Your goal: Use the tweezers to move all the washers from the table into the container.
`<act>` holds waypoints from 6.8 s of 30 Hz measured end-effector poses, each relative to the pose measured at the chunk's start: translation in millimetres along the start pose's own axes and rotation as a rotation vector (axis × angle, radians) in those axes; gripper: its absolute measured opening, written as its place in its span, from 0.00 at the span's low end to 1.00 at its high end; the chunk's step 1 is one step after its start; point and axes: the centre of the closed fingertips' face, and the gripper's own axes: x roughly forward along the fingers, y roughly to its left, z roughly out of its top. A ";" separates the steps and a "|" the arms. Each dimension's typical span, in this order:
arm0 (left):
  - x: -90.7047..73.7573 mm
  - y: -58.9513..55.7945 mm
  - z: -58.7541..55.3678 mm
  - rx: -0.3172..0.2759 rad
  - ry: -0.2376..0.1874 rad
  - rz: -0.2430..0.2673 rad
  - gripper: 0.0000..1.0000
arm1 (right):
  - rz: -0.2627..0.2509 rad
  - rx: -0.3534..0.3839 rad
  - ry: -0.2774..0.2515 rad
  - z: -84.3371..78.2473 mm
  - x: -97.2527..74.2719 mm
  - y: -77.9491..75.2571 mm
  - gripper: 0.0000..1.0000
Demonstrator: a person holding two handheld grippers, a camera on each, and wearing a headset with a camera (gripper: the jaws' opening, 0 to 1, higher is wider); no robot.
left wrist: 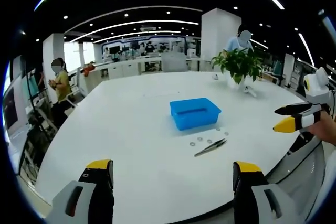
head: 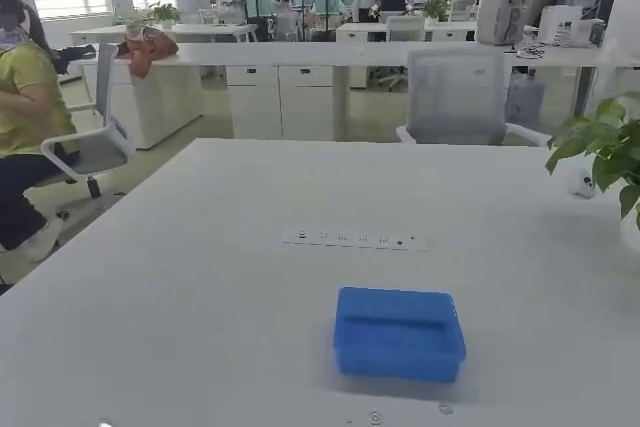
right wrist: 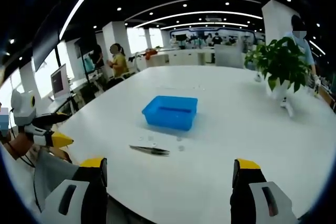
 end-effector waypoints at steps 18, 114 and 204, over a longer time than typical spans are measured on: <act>25.3 -25.5 16.3 0.112 0.016 -0.201 0.69 | -0.011 0.002 0.016 -4.5 1.9 -5.9 0.95; 37.3 -108.6 -7.4 0.841 0.277 -0.695 0.00 | 0.284 -0.325 0.096 -25.8 21.7 85.0 0.44; 32.7 -13.7 -1.8 0.117 -0.116 -0.021 0.99 | 0.435 -0.249 -0.055 50.1 179.0 90.8 0.02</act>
